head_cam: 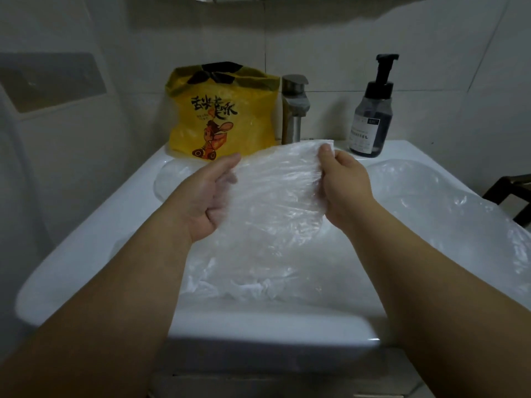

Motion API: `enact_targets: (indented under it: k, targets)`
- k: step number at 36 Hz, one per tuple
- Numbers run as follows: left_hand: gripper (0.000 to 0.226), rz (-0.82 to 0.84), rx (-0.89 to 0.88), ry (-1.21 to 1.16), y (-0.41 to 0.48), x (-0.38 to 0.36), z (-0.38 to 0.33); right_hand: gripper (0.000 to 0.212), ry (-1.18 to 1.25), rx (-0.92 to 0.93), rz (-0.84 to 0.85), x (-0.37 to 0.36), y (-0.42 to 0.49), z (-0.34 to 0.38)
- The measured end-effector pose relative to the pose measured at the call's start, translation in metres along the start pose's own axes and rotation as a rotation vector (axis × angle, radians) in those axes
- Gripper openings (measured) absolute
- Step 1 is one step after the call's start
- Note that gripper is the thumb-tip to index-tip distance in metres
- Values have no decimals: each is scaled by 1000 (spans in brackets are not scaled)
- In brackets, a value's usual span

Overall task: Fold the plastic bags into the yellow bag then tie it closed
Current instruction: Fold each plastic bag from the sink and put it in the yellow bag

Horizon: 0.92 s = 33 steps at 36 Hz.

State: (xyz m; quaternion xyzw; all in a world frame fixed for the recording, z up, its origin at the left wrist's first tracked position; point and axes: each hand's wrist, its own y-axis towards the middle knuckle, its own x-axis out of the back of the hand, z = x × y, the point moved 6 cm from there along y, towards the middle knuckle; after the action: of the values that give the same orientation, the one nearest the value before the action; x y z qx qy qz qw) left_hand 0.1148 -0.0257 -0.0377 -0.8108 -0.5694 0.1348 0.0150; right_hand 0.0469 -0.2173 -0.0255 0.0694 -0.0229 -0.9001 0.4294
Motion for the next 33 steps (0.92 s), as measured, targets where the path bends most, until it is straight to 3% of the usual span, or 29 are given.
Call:
enact_targets:
  k: [5,9,11,14,19,23,27,30,33]
  targets:
    - [19,54,3,-33,-1,-1,0,23,211,-103,66,1,-4,1]
    - [55,279,54,-151,-8,-10,1,24,178,-104,117,-2,-11,2]
    - [38,314,105,-95,-10,-14,7,25,152,-114,112,-1,-12,3]
    - [11,193,76,-81,-6,-10,5,34,146,-161,80,3,-11,2]
    - [27,-23,-23,-237,4,13,-3,42,233,-230,171,-3,-12,-2]
    - [49,96,32,-412,-6,5,-8,53,316,-256,356,-13,-17,-1]
    - [41,97,-40,-331,-11,9,-11,29,309,-228,249,-5,-18,-2]
    - [64,66,-142,-163,-9,16,-11,18,372,-241,221,-2,-19,0]
    - [41,5,-224,-95,-10,22,-13,41,291,-234,332,-7,-23,2]
